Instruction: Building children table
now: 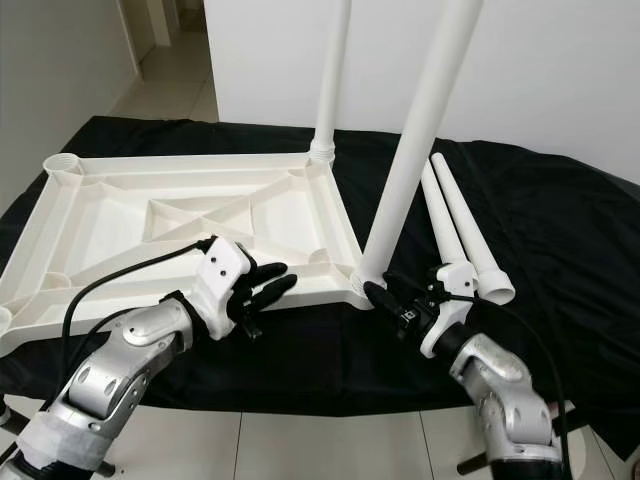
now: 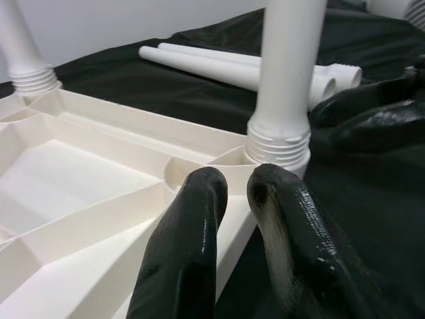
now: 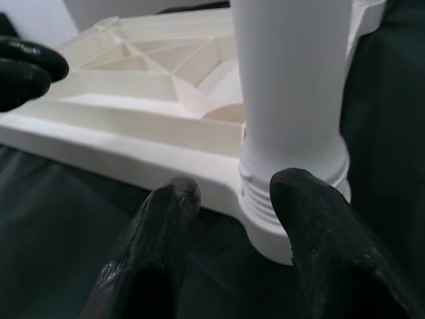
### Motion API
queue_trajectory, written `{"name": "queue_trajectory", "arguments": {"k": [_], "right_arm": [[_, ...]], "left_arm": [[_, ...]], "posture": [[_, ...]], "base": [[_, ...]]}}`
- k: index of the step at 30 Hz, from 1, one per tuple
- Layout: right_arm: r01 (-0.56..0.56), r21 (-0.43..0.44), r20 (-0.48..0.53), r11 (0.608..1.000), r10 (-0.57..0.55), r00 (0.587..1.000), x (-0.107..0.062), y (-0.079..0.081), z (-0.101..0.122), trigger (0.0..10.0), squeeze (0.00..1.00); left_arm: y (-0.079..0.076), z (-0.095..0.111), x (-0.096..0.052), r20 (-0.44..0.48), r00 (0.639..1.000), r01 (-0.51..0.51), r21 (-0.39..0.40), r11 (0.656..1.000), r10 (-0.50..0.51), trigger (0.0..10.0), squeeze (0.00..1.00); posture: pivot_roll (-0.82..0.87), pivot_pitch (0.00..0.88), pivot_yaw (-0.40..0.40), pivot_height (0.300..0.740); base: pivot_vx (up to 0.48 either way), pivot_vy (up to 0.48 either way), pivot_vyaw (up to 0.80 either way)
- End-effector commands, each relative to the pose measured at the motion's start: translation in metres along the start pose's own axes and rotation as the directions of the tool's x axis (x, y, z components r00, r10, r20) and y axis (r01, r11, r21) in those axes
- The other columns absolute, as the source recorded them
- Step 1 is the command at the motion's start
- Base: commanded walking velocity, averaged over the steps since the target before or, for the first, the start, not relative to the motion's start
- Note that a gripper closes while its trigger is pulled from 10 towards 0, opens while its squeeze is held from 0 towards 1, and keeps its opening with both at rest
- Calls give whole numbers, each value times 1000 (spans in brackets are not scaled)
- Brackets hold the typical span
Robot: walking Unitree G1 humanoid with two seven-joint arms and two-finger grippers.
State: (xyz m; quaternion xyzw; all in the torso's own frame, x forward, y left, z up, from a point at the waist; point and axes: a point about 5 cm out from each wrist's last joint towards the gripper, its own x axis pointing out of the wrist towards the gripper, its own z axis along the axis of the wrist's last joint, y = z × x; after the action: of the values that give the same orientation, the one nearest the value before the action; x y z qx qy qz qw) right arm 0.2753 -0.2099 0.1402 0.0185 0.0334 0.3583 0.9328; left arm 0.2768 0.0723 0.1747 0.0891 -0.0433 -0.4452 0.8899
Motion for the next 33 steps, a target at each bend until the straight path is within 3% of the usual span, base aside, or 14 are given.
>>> {"name": "queue_trajectory", "arguments": {"k": [1, 6, 10, 12, 17, 19, 20, 22, 28, 33], "right_arm": [[-77, -17, -56, 997, 76, 996, -1, -10, 2, 10000, 0], [-104, -43, -100, 994, 99, 990, 6, -28, 9, 10000, 0], [-138, -14, -113, 990, 136, 984, 9, -32, 9, 10000, 0], [-189, -19, -140, 982, 184, 973, 13, -35, 8, 10000, 0], [-182, 8, -118, 983, 182, 976, 25, -45, 10, 10000, 0], [-157, 13, -97, 987, 158, 983, 30, -47, 12, 10000, 0], [-82, 26, -45, 996, 83, 996, 40, -52, 14, 10000, 0], [-25, 35, -23, 999, 26, 999, 45, -54, 14, 10000, 0], [152, 124, 46, 981, -158, 986, 58, -61, 9, 10000, 0], [186, 156, 89, 970, -201, 976, 61, -60, 9, 10000, 0]], "left_arm": [[-8, -3, 2, -20, 998, 57, 9, 998, -57, 10000, 0], [-14, -6, 3, -40, 995, 94, 8, 996, -93, 10000, 0], [-16, -8, 3, -56, 992, 112, 4, 994, -112, 10000, 0], [-14, -13, 3, -91, 989, 116, 2, 993, -115, 10000, 0], [-6, -29, 7, -211, 975, 72, 28, 997, -65, 10000, 0], [-2, -35, 8, -256, 966, 42, 39, 998, -30, 10000, 0], [6, -42, 11, -306, 951, -34, 50, 998, 48, 10000, 0], [12, -43, 13, -317, 943, -84, 62, 994, 100, 10000, 0], [30, -37, 23, -299, 920, -244, 73, 967, 255, 10000, 0], [32, -31, 27, -269, 925, -258, 78, 963, 269, 10000, 0]], "posture": [[74, 89, -32, 740], [85, 82, -29, 740], [85, 82, -29, 740], [85, 78, -25, 740], [86, 71, -23, 740], [86, 68, -25, 740], [91, 66, -26, 740], [93, 65, -25, 740], [96, 64, -25, 740], [96, 66, -23, 740]], "base": [[0, 0, 0], [0, 0, 0], [0, 0, 0], [0, 0, 0], [0, 0, 0], [0, 0, 0], [0, 0, 0], [0, 0, 0], [0, 0, 0], [0, 0, 0]]}}
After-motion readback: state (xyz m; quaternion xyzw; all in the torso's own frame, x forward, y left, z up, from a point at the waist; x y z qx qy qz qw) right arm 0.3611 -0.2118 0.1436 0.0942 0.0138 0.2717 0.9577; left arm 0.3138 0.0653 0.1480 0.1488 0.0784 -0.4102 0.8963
